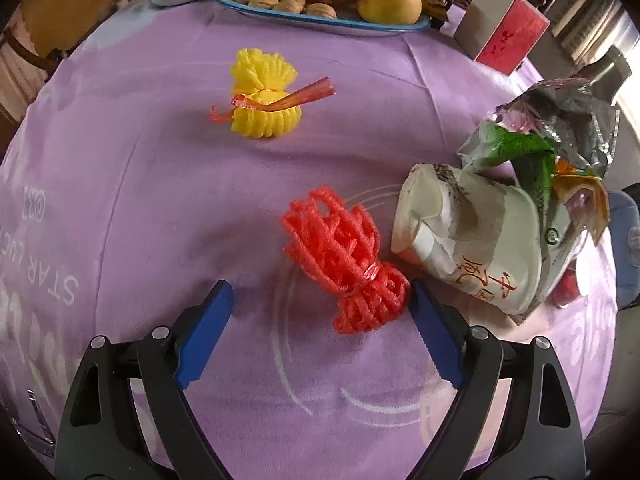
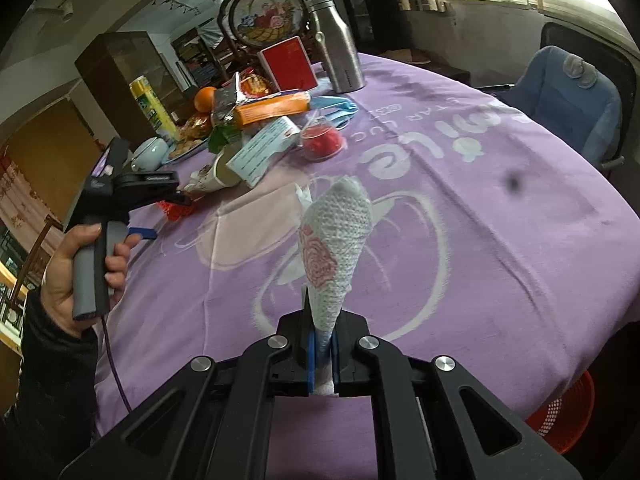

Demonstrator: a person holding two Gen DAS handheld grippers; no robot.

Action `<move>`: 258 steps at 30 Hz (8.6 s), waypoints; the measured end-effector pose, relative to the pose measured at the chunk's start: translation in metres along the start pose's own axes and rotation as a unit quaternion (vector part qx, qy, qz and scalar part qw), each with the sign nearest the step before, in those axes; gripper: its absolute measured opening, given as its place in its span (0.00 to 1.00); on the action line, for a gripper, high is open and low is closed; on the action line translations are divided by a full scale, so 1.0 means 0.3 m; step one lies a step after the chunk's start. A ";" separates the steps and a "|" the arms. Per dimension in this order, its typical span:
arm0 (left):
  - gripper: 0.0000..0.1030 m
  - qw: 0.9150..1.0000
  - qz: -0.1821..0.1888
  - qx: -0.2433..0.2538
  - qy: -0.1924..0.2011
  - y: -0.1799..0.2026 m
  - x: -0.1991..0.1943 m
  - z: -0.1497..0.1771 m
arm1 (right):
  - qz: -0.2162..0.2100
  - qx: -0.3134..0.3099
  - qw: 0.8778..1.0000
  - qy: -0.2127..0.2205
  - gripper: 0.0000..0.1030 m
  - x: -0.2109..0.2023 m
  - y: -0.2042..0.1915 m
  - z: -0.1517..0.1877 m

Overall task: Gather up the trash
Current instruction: 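Grasp the red mesh net with the left tool while the right tool holds the tissue, then carry both items to the red wastebasket and open both tools to drop them, then swing both tools back over the table toward the remaining trash, then grasp the clear red-filled cup with the right tool while the left tool grasps the yellow mesh net, then carry the cup and yellow net over to the red wastebasket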

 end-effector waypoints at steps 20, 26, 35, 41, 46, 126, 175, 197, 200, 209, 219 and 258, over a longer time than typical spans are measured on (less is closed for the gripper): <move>0.32 0.980 0.053 0.090 0.167 0.063 -0.318 0.164 | 0.008 -0.005 1.000 0.014 0.08 -0.033 -0.019 0.018; 0.32 0.961 0.101 0.154 0.205 0.156 -0.441 0.270 | 0.056 -0.032 0.995 0.070 0.07 -0.105 -0.021 0.006; 0.31 0.886 0.203 0.357 0.216 0.476 -0.579 0.607 | 0.092 -0.033 0.985 0.139 0.07 -0.266 0.111 0.039; 0.31 0.817 0.258 0.486 0.175 0.743 -0.557 0.918 | 0.146 0.056 0.978 0.136 0.07 -0.363 0.423 0.171; 0.31 0.761 0.300 0.568 0.089 0.981 -0.463 1.204 | 0.197 0.182 0.958 0.104 0.07 -0.409 0.795 0.381; 0.89 0.882 0.243 0.362 0.177 0.500 -0.674 0.434 | 0.105 0.062 0.987 0.109 0.81 -0.311 0.153 -0.171; 0.92 0.983 0.147 0.095 0.061 0.075 -0.065 -0.103 | 0.162 -0.011 0.985 -0.066 0.58 0.657 -0.059 -0.540; 0.88 0.992 0.013 -0.003 0.124 -0.086 -0.051 -0.223 | 0.075 0.037 0.996 -0.028 0.56 0.398 0.000 -0.424; 0.76 0.996 0.000 -0.017 0.089 -0.097 0.027 -0.234 | 0.062 0.039 0.997 -0.029 0.56 0.393 0.002 -0.421; 0.72 0.996 -0.013 -0.042 0.075 -0.137 0.135 -0.285 | 0.025 0.032 0.998 -0.047 0.56 0.405 -0.009 -0.377; 0.33 0.995 0.000 -0.002 0.101 -0.092 0.075 -0.288 | 0.019 0.042 0.998 -0.044 0.56 0.391 -0.033 -0.366; 0.33 0.891 0.185 0.386 0.152 0.696 -0.393 0.681 | 0.147 0.075 0.976 0.143 0.55 -0.325 0.363 0.094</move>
Point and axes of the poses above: each gripper's, at about its wrist camera, not at the fingertips, and x roughly the way its jaws point, y to its right, z to its underside, the point moved 5 cm from there along x, roughly the way its jaws point, and after that the axes turned 1 degree about -z, right-handed, at the moved point
